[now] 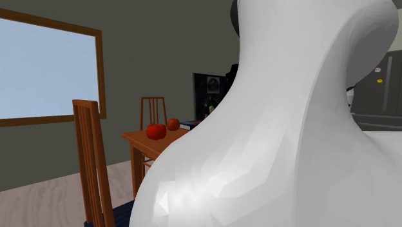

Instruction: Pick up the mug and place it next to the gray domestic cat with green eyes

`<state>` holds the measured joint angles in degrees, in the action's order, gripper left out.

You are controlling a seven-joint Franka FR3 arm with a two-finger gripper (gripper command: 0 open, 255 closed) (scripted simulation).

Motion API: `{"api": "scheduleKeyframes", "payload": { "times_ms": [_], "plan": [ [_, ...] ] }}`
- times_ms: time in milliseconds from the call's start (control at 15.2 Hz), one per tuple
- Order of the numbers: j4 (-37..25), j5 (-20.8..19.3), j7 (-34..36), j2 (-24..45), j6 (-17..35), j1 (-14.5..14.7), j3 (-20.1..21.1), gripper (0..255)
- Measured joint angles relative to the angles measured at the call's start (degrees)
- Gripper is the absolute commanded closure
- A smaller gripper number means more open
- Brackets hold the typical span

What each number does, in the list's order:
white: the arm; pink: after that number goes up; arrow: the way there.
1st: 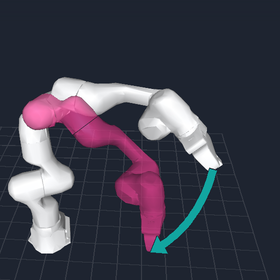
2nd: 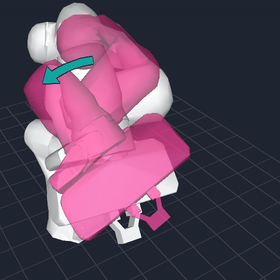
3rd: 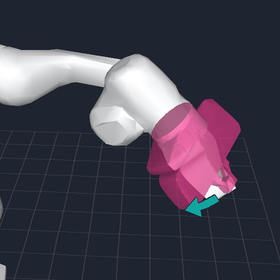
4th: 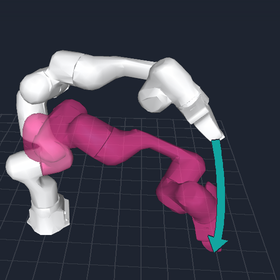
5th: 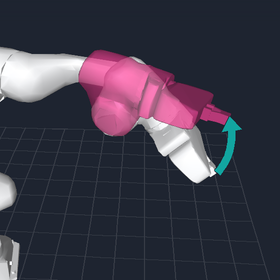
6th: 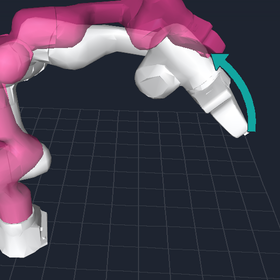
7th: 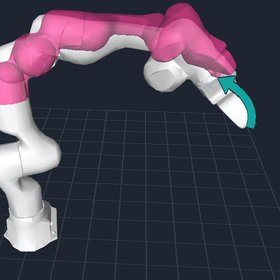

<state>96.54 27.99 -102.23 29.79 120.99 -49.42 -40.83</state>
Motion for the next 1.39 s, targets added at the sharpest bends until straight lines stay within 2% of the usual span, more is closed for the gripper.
{"api": "scheduleKeyframes", "payload": {
  "times_ms": [198, 264, 660, 990, 1386],
  "plan": [
    [0.0, 0.0, 0.0, 0.0, 0.1, 0.0, 0.0, 255],
    [0.0, 0.0, 0.0, 0.0, 0.1, 0.0, 0.0, 0],
    [0.0, 0.0, 0.0, 0.0, 0.1, 0.0, 0.0, 0],
    [-2.3, -2.7, 1.7, -3.3, -4.7, 0.9, -1.7, 0],
    [-2.4, -2.9, 1.7, -3.5, -5.1, 0.9, -1.9, 0]
  ]
}}
